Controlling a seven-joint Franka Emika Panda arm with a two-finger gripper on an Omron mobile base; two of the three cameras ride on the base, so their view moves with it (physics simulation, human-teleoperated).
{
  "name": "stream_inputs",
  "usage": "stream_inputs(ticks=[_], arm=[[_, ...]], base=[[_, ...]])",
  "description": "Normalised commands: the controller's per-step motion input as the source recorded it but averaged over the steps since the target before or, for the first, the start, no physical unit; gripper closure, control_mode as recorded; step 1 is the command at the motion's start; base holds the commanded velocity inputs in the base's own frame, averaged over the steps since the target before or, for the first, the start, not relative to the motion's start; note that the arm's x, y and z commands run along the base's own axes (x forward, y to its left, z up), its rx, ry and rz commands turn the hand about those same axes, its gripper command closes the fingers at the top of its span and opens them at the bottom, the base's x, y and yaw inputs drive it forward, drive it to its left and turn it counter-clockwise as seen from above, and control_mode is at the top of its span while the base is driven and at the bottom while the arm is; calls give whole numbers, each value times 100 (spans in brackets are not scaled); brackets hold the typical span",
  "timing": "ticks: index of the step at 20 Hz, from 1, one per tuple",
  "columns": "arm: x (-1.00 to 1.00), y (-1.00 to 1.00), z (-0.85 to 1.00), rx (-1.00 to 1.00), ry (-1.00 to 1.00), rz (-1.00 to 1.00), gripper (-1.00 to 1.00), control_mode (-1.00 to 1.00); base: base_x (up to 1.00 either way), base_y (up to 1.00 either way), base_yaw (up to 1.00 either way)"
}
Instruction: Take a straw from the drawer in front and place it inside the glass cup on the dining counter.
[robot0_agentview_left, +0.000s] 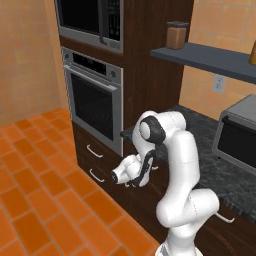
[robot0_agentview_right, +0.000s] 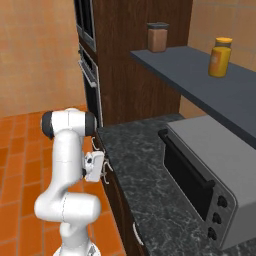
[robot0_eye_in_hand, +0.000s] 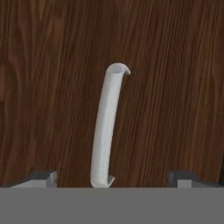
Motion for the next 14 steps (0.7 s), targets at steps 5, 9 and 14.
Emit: stream_inputs(ticks=[5, 9, 14], arm=[[52, -16, -23, 0, 4, 0, -100, -100], [37, -29, -26, 0, 4, 0, -100, -100], [28, -23, -27, 0, 3, 0, 100, -100]], base=[[0, 0, 0], [0, 0, 0], [0, 0, 0]])
